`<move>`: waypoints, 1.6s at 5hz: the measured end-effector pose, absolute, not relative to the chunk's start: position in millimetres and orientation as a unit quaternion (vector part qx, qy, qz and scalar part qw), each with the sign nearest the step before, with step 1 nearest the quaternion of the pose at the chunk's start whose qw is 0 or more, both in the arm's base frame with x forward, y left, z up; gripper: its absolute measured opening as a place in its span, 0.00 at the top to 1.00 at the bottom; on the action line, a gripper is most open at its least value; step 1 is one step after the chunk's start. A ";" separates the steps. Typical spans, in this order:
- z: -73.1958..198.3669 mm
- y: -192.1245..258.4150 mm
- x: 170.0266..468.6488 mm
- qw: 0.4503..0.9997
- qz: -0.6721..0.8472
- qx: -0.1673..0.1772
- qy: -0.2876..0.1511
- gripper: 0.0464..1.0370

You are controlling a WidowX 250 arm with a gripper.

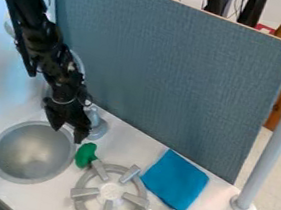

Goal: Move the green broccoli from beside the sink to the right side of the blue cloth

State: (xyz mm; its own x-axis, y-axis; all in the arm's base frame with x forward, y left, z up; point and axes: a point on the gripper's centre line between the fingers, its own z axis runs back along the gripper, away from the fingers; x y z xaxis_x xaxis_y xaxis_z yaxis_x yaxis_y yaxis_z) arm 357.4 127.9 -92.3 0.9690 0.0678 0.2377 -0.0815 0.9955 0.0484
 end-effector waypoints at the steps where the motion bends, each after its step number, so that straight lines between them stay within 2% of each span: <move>1: -102.8 121.8 361.5 0.992 0.042 0.003 -0.121 0.03; 2: -102.6 115.8 362.6 0.991 0.040 -0.015 -0.125 0.03; 3: -108.0 110.1 355.2 0.992 0.044 -0.020 -0.120 0.03; 4: -107.2 105.1 360.4 0.991 0.039 -0.008 -0.125 0.03; 6: -133.6 90.1 369.3 0.994 0.035 -0.003 -0.104 0.03; 7: -135.7 90.2 380.3 0.994 0.036 -0.003 -0.103 0.06; 8: -142.6 91.5 387.8 0.994 0.048 0.004 -0.099 0.23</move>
State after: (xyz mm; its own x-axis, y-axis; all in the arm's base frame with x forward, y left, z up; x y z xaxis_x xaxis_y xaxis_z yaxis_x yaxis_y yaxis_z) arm 387.8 91.5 -142.6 0.9758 0.0950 0.1969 -0.0966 0.9953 -0.0014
